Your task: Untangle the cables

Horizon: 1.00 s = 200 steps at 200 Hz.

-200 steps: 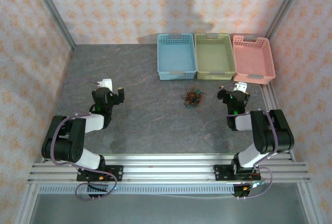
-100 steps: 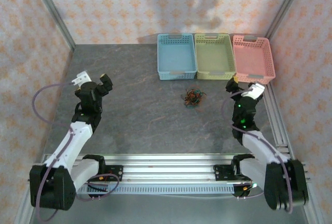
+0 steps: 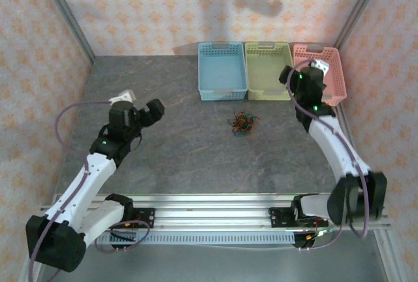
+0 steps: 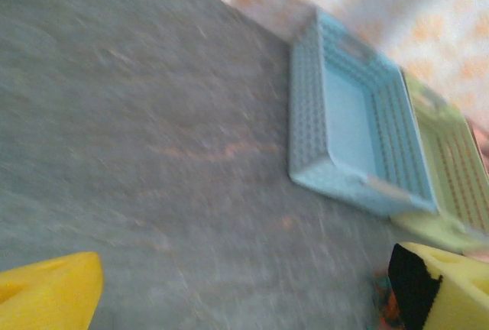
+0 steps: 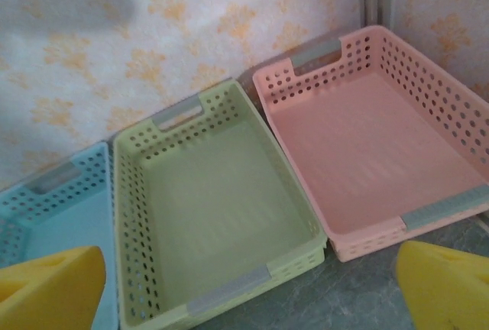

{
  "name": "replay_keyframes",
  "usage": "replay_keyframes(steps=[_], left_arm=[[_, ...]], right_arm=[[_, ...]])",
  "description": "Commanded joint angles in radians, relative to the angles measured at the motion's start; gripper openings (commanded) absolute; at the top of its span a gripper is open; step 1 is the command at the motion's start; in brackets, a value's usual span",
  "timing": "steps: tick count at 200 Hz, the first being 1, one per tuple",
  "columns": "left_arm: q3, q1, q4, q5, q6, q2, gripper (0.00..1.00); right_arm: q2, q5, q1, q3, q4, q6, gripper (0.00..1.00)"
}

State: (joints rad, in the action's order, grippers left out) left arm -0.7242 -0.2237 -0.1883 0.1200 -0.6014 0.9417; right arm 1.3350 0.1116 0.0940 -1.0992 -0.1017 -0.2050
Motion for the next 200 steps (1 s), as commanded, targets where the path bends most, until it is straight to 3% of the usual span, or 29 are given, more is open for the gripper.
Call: replay_keyframes(steps=[1,58,72,136,171,200], left_arm=[[0.030,-0.074,-0.067,-0.090,0.041,-0.039,0.96],[0.147,-0.081,0.014,-0.142,0.037,-0.113,0.93],[0.154,-0.082,0.023,-0.142,0.034,-0.115,0.93],[0.133,-0.083,0.004,-0.134,0.045,-0.110,0.93],[0.128,-0.083,0.005,-0.121,0.043,-0.098,0.93],[0.132,-0.083,0.015,-0.117,0.045,-0.098,0.93]], right_arm=[[0.189,0.001,-0.044,-0.216,-0.282,0.034,0.95],[0.640,-0.020,-0.105,-0.692,-0.522,0.043,0.91],[0.739,-0.050,-0.109,-0.803,-0.583,0.036,0.84],[1.057,-0.029,-0.108,-1.243,-0.807,0.036,0.76],[1.133,-0.017,-0.108,-1.327,-0.841,0.047,0.74],[1.185,-0.007,-0.111,-1.367,-0.873,0.064,0.60]])
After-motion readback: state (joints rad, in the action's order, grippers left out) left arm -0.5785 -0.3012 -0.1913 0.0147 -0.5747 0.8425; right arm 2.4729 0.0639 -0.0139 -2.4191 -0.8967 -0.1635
